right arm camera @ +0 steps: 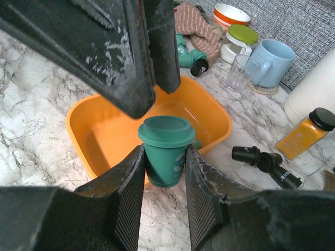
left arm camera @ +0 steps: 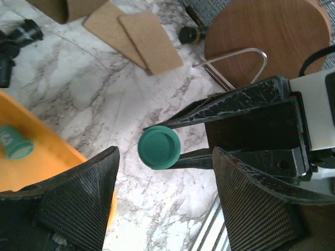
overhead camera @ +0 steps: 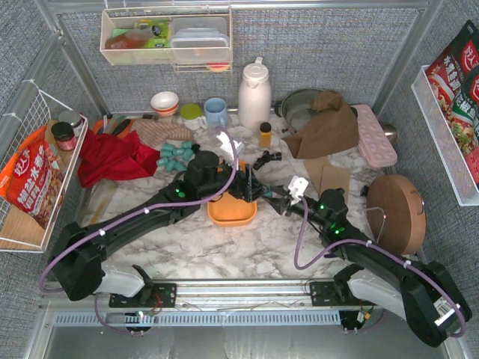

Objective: Mix the coffee capsules in the storage basket

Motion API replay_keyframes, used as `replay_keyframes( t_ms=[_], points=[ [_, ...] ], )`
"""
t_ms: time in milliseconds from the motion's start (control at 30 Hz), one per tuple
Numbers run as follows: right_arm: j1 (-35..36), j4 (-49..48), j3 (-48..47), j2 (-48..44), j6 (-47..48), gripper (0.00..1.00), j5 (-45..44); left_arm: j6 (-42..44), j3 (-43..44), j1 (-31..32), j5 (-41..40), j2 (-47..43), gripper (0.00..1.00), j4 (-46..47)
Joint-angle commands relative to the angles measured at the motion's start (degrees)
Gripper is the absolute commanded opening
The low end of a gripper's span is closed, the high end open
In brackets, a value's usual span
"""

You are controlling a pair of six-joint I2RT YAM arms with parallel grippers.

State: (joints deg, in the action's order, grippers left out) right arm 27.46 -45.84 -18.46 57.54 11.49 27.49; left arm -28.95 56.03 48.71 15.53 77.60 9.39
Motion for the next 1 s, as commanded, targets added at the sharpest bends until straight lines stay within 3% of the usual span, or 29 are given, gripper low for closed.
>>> replay_keyframes(
  t_ms=[0, 400, 767, 967],
  points=[
    [0.3, -0.05, -0.77, -0.35, 1.1, 0.33, 1.6, -1.38, 0.41, 0.73, 3.7, 1.57, 0.8, 3.98],
    [0.4, 0.79, -0.79, -1.44, 1.64, 0.33, 1.97, -0.52, 1.7, 1.66, 1.52, 3.99, 0.74, 2.07],
    [0.49, 1.44, -0.75, -1.99, 1.99, 0.33, 2.05, -0.47, 2.13, 1.91, 1.48, 5.13, 0.58, 1.72],
    [0.51, 1.68, -0.79, -2.16, 2.24, 0.33, 1.8, -0.21, 2.48, 2.13, 1.33, 5.65, 0.58, 0.79]
  ],
)
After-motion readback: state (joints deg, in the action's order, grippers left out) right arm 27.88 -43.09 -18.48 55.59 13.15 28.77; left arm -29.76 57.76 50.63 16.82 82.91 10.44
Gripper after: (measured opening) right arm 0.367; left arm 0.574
